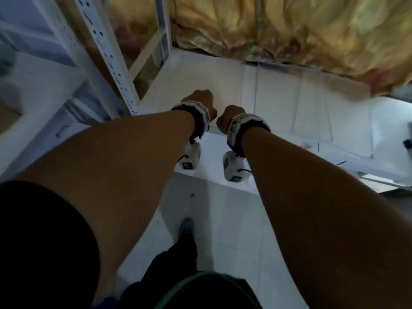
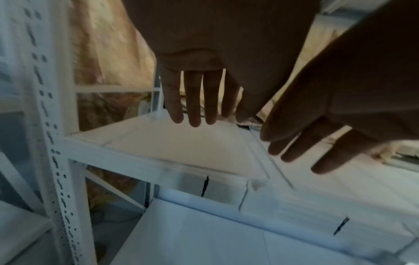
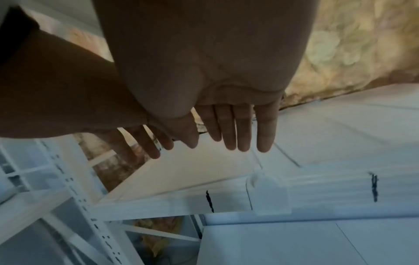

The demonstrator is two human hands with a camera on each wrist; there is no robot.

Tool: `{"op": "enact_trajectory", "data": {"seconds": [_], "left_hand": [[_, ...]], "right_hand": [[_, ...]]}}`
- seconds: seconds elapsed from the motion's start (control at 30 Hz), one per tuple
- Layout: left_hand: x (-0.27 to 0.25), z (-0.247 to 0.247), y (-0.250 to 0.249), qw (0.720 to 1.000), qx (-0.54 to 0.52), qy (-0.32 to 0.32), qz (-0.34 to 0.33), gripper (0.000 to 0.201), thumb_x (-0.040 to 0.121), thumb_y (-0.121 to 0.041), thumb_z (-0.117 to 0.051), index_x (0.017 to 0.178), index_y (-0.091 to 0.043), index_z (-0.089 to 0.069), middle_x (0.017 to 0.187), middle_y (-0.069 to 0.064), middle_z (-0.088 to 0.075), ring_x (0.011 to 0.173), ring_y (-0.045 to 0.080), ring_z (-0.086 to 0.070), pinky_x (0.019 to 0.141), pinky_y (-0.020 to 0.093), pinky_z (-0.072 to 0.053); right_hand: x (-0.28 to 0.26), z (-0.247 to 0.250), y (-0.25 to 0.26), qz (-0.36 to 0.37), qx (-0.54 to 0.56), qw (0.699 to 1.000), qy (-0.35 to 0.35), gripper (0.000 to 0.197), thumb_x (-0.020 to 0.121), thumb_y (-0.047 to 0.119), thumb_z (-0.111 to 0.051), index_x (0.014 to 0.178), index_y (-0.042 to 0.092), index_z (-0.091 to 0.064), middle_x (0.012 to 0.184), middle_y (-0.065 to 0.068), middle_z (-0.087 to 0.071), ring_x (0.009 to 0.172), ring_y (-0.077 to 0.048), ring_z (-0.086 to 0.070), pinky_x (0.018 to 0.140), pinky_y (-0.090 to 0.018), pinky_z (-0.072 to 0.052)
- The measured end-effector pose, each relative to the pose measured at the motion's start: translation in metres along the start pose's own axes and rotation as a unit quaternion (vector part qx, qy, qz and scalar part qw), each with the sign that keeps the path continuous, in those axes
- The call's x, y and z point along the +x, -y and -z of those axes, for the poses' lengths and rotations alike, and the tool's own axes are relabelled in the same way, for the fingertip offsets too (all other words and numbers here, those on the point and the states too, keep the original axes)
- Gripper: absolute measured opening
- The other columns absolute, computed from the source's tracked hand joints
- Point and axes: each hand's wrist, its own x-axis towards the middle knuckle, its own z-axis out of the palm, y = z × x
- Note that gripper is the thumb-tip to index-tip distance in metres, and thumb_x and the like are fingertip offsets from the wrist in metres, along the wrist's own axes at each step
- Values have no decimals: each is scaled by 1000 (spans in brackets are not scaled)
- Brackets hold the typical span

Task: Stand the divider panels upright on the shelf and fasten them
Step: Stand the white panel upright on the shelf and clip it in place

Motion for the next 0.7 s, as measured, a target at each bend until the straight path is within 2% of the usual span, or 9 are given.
{"op": "enact_trajectory", "data": {"seconds": [0.07, 0.1, 0.17, 0.2, 0.3, 0.4, 0.5, 0.6, 0.7], "left_hand": [[17, -11, 9, 998, 25, 51, -1, 21, 89, -17, -62, 72, -4, -58, 77, 19, -63, 68, 31, -63, 60, 33, -47], [25, -19, 16, 997, 32, 72, 1, 14, 89, -16, -63, 84, -4, -63, 92, 22, -67, 78, 33, -66, 67, 35, -50], [37, -36, 29, 994, 46, 95, -7, 12, 91, -19, -61, 98, -10, -59, 116, 21, -65, 99, 33, -66, 77, 35, -48], [44, -41, 33, 994, 50, 96, -12, 20, 92, -22, -60, 106, -8, -57, 126, 20, -60, 111, 34, -61, 84, 37, -47], [65, -59, 38, 990, 86, 112, -15, 57, 93, -37, -57, 143, -17, -40, 150, 15, -35, 137, 37, -37, 108, 50, -36], [77, -79, 38, 985, 115, 127, -28, 57, 93, -38, -56, 142, -18, -37, 145, 15, -35, 133, 37, -38, 107, 50, -34], [78, -91, 32, 980, 149, 123, -50, 55, 91, -31, -59, 139, -14, -37, 143, 17, -36, 128, 37, -40, 103, 49, -36], [86, -96, 25, 975, 175, 117, -70, 63, 90, -33, -63, 142, -13, -34, 149, 18, -31, 133, 38, -37, 105, 50, -35], [90, -108, 27, 975, 172, 123, -63, 74, 90, -44, -60, 148, -14, -25, 158, 16, -21, 142, 36, -27, 109, 54, -31]], "right_hand": [[26, -12, 6, -24, -36, 998, 35, 5, 92, 10, -57, 95, 12, -61, 110, -13, -58, 98, -27, -55, 74, -31, -40], [44, -19, 5, -44, -38, 998, 37, 6, 91, 10, -57, 85, 11, -57, 99, -12, -56, 92, -28, -54, 72, -31, -40], [63, -28, 5, -97, 1, 995, 22, 12, 90, 14, -55, 79, 10, -52, 103, -14, -58, 92, -29, -55, 72, -33, -43], [72, -31, 1, -117, 21, 993, 3, 8, 90, 17, -52, 87, 9, -54, 114, -16, -57, 99, -30, -54, 77, -37, -44], [94, -33, -10, -164, 32, 985, -46, 33, 92, 18, -50, 123, 7, -46, 135, -14, -44, 124, -32, -41, 98, -44, -39], [119, -39, -24, -208, 69, 974, -49, 39, 92, 18, -50, 128, 7, -43, 138, -13, -43, 129, -31, -39, 102, -43, -37], [131, -42, -28, -224, 94, 970, -14, 38, 93, 20, -48, 128, 7, -45, 136, -13, -47, 124, -31, -47, 98, -37, -40], [139, -39, -29, -216, 134, 967, -12, 38, 90, 21, -50, 126, 7, -49, 130, -10, -51, 119, -31, -51, 94, -34, -42], [146, -36, -33, -205, 81, 975, 3, 40, 91, 24, -51, 128, 10, -52, 133, -10, -53, 119, -30, -52, 95, -36, -45]]}}
